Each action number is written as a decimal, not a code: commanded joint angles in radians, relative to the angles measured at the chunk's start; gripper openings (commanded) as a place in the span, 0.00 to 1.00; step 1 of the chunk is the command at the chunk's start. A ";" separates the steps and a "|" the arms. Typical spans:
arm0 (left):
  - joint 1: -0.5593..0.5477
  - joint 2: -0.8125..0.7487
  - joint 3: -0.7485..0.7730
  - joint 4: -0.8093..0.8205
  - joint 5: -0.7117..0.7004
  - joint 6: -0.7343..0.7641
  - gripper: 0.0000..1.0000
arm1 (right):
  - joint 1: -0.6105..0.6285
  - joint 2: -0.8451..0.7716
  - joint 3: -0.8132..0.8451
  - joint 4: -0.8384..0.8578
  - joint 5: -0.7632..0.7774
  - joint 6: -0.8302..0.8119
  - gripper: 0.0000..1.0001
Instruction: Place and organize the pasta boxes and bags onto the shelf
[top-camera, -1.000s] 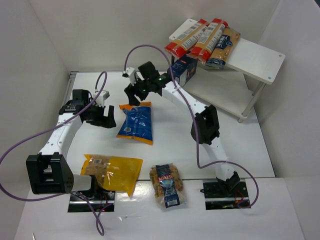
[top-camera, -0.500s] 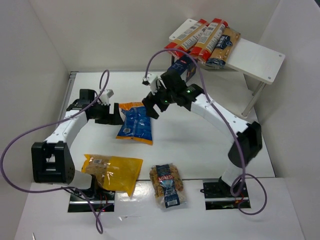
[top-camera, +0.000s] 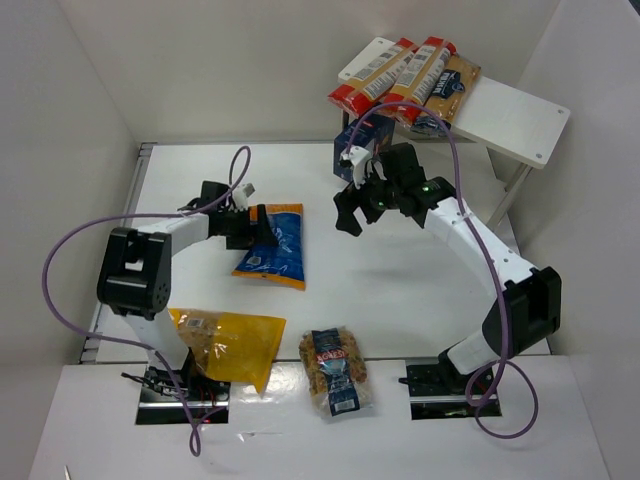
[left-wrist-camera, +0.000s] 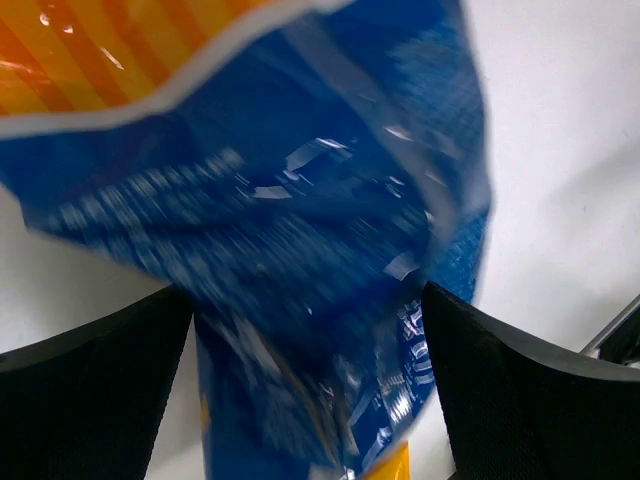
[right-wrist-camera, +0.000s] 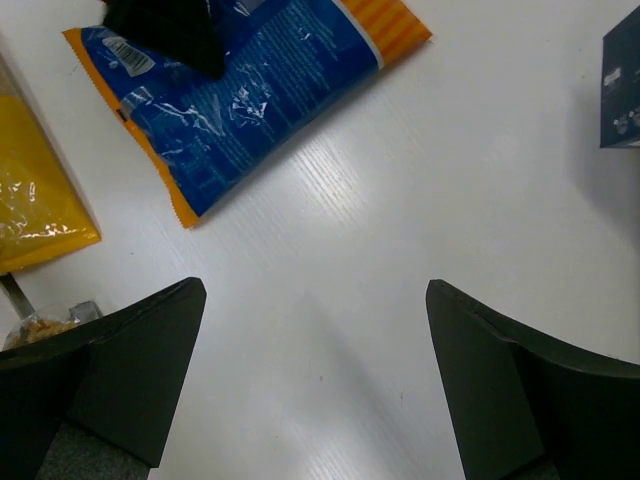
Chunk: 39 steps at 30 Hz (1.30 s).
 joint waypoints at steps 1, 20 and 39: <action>0.014 0.090 0.032 0.086 0.061 -0.080 1.00 | 0.009 -0.057 -0.006 0.036 -0.051 -0.021 0.99; 0.021 0.259 0.101 0.206 0.225 -0.111 0.10 | 0.000 -0.051 -0.034 0.036 -0.094 -0.050 0.99; 0.225 0.090 0.313 -0.569 1.054 0.576 0.00 | -0.062 0.271 0.054 0.110 -0.708 0.078 0.99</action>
